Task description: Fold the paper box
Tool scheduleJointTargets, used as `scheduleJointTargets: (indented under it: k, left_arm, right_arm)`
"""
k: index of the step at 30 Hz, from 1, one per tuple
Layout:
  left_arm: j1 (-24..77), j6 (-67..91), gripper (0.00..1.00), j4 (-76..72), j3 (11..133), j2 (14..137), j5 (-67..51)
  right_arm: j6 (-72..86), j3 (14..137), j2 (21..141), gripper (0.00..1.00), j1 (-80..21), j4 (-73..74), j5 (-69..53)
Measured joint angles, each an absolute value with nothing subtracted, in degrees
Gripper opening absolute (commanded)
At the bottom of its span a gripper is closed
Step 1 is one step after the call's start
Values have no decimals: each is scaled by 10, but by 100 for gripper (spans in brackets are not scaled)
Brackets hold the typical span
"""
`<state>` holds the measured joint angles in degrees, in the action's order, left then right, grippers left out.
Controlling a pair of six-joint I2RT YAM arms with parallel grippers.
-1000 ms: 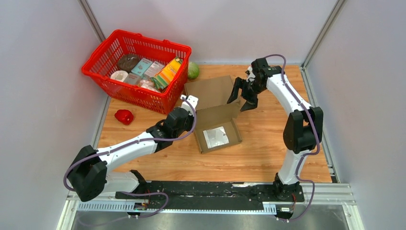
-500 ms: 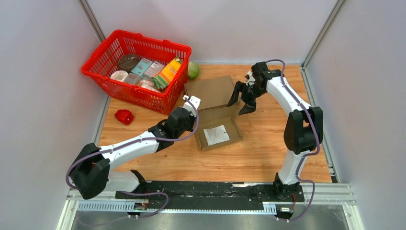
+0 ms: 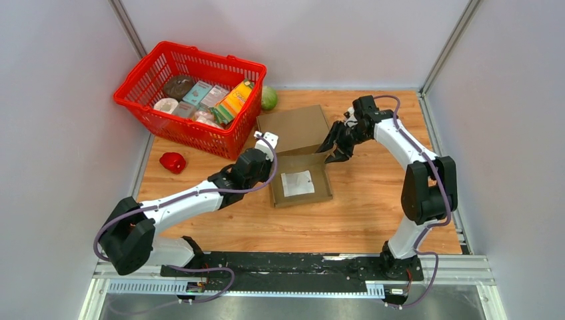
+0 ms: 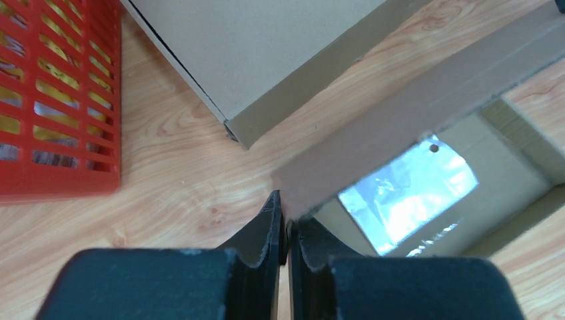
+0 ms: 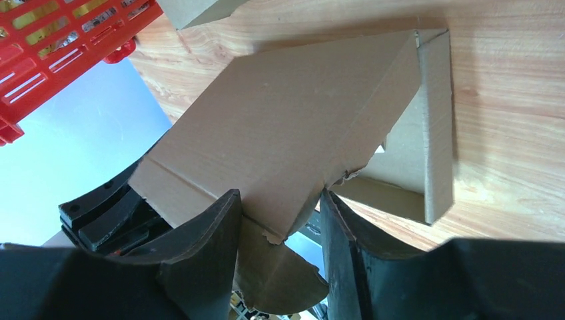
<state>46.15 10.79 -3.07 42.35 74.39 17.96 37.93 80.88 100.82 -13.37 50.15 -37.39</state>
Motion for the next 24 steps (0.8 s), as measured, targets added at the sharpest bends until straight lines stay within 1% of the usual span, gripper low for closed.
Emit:
scheduleJointTargets:
  k: [1, 2, 4, 5, 6, 9, 12, 14, 17, 21, 24]
  left_arm:
    - [462, 115, 22, -23, 427, 744, 179]
    - [462, 119, 30, -18, 427, 744, 176]
    - [463, 132, 40, -8, 428, 744, 164]
    - [463, 137, 48, -5, 428, 743, 158]
    - [464, 143, 50, 3, 428, 739, 150]
    - [465, 158, 50, 30, 427, 712, 132]
    - [467, 168, 49, 71, 427, 649, 118]
    - [467, 177, 51, 99, 429, 603, 114]
    - [452, 218, 53, 182, 461, 556, 103]
    - [406, 316, 53, 275, 522, 558, 88]
    - [370, 404, 52, 329, 543, 587, 73]
  right_arm:
    - [384, 800, 1002, 43, -134, 494, -375]
    - [388, 794, 998, 43, -134, 489, -376]
    - [393, 775, 987, 43, -136, 472, -376]
    - [396, 763, 981, 43, -137, 465, -376]
    - [399, 755, 977, 43, -138, 457, -377]
    - [405, 738, 973, 43, -142, 438, -384]
    - [407, 726, 973, 43, -145, 427, -388]
    - [406, 723, 973, 44, -145, 422, -391]
    - [399, 721, 973, 45, -145, 421, -391]
    - [383, 720, 973, 47, -146, 421, -391]
    - [370, 720, 973, 49, -145, 421, -391]
